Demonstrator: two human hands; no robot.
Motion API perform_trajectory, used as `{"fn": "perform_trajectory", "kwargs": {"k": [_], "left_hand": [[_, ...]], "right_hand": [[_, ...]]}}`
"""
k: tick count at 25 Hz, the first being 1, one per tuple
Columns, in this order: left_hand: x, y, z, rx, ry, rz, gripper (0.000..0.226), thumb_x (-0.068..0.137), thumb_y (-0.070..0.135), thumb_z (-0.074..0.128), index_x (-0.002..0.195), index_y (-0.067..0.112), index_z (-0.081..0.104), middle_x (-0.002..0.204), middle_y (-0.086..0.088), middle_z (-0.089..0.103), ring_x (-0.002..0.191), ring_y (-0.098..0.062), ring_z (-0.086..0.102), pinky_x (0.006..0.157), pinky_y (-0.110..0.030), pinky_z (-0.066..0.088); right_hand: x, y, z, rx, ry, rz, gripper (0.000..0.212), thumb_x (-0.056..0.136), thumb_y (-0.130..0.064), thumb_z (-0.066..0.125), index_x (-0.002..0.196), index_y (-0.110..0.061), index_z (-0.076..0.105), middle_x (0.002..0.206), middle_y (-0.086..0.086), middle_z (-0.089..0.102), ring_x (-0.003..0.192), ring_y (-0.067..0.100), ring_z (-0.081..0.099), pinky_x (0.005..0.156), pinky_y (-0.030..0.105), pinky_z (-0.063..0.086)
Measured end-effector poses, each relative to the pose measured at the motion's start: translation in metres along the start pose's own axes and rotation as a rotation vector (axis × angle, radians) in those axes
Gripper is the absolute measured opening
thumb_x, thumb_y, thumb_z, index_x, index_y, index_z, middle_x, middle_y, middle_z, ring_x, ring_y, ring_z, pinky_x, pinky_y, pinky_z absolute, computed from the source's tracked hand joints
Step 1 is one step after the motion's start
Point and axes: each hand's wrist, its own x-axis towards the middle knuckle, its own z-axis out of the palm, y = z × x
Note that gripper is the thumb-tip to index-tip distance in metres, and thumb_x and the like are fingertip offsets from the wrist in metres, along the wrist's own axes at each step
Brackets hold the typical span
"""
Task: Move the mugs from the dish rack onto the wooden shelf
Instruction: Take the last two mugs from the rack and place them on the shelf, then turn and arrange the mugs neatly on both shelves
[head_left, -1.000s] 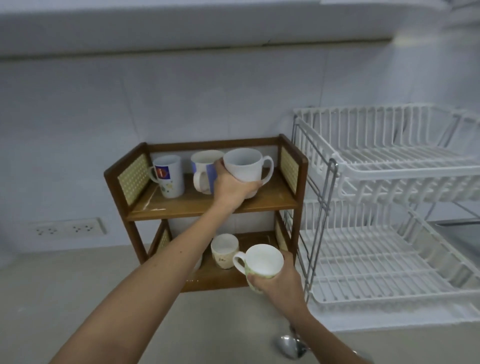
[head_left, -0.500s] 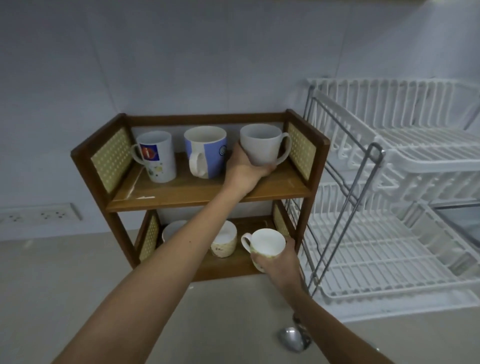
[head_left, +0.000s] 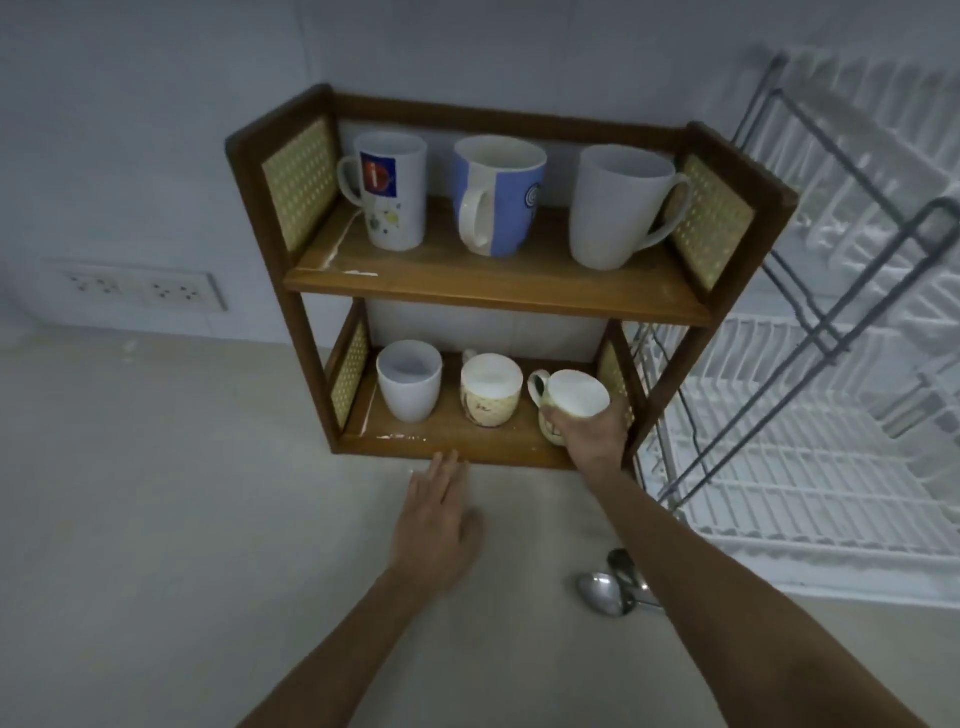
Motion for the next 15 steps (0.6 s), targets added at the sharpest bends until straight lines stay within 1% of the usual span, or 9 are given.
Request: {"fn": "perform_trajectory", "kwargs": {"k": [2, 4, 6, 7, 9, 11, 13, 14, 15], "left_hand": [[-0.012, -0.013, 0.021, 0.065, -0.078, -0.063, 0.066, 0.096, 0.04, 0.031, 0.152, 0.011, 0.012, 0.162, -0.007, 0.006, 0.149, -0.021, -0.002, 0.12, -0.038, -0.004], [-0.018, -0.017, 0.033, 0.121, -0.113, -0.099, 0.073, 0.095, 0.049, 0.025, 0.152, 0.01, 0.004, 0.162, -0.008, 0.001, 0.149, -0.021, -0.005, 0.117, -0.038, -0.01], [-0.018, -0.018, 0.039, 0.149, -0.106, -0.107, 0.077, 0.092, 0.055, 0.02, 0.152, 0.01, 0.001, 0.162, -0.007, 0.001, 0.149, -0.02, -0.005, 0.116, -0.038, -0.01], [-0.018, -0.019, 0.041, 0.153, -0.099, -0.108, 0.079, 0.091, 0.057, 0.018, 0.152, 0.011, 0.0, 0.162, -0.006, 0.001, 0.149, -0.02, -0.005, 0.116, -0.038, -0.01], [-0.016, -0.02, 0.042, 0.161, -0.097, -0.114, 0.08, 0.09, 0.058, 0.016, 0.152, 0.012, -0.001, 0.162, -0.005, 0.001, 0.149, -0.019, -0.004, 0.117, -0.038, -0.01], [-0.016, -0.019, 0.04, 0.165, -0.11, -0.118, 0.079, 0.09, 0.059, 0.015, 0.152, 0.012, -0.001, 0.162, -0.005, 0.0, 0.149, -0.019, -0.005, 0.117, -0.038, -0.009], [-0.018, -0.018, 0.036, 0.161, -0.168, -0.126, 0.078, 0.091, 0.058, 0.015, 0.152, 0.012, -0.003, 0.162, -0.005, -0.003, 0.148, -0.019, -0.007, 0.117, -0.038, -0.01], [-0.02, -0.016, 0.032, 0.143, -0.188, -0.121, 0.076, 0.093, 0.056, 0.016, 0.152, 0.012, -0.004, 0.162, -0.005, -0.005, 0.148, -0.02, -0.008, 0.117, -0.038, -0.011], [-0.02, -0.014, 0.026, 0.115, -0.189, -0.106, 0.073, 0.095, 0.053, 0.019, 0.152, 0.013, -0.002, 0.162, -0.005, -0.006, 0.148, -0.02, -0.007, 0.116, -0.037, -0.01]], "right_hand": [[0.003, 0.0, 0.005, -0.006, -0.009, -0.015, 0.094, 0.054, -0.037, 0.09, 0.129, -0.014, 0.038, 0.127, 0.011, 0.055, 0.119, 0.031, 0.05, 0.097, 0.04, 0.044], [0.005, 0.0, 0.008, -0.023, -0.026, -0.042, 0.093, 0.054, -0.035, 0.091, 0.127, -0.014, 0.037, 0.125, 0.011, 0.055, 0.117, 0.03, 0.051, 0.095, 0.037, 0.044], [0.004, 0.001, 0.009, -0.026, -0.025, -0.054, 0.093, 0.055, -0.032, 0.091, 0.127, -0.014, 0.036, 0.125, 0.011, 0.054, 0.116, 0.03, 0.051, 0.093, 0.035, 0.043], [0.004, 0.001, 0.009, -0.02, -0.025, -0.049, 0.093, 0.056, -0.031, 0.09, 0.128, -0.014, 0.035, 0.125, 0.011, 0.054, 0.117, 0.03, 0.05, 0.094, 0.036, 0.043], [0.002, -0.001, 0.008, -0.01, -0.046, -0.035, 0.092, 0.059, -0.026, 0.089, 0.131, -0.013, 0.034, 0.129, 0.012, 0.052, 0.119, 0.03, 0.048, 0.099, 0.04, 0.044], [-0.004, -0.009, 0.005, -0.035, -0.082, -0.043, 0.092, 0.063, -0.02, 0.087, 0.135, -0.008, 0.031, 0.133, 0.015, 0.047, 0.124, 0.032, 0.044, 0.105, 0.043, 0.041], [-0.019, -0.026, -0.003, -0.091, -0.055, -0.143, 0.087, 0.071, -0.017, 0.081, 0.139, -0.004, 0.03, 0.138, 0.018, 0.043, 0.129, 0.033, 0.04, 0.107, 0.044, 0.038], [-0.029, -0.037, -0.009, -0.123, -0.001, -0.218, 0.079, 0.075, -0.018, 0.077, 0.139, -0.005, 0.033, 0.137, 0.017, 0.044, 0.128, 0.031, 0.042, 0.106, 0.043, 0.039], [-0.041, -0.049, -0.017, -0.127, 0.061, -0.307, 0.066, 0.078, -0.021, 0.073, 0.135, -0.01, 0.041, 0.132, 0.012, 0.051, 0.122, 0.026, 0.048, 0.1, 0.041, 0.043]]}}
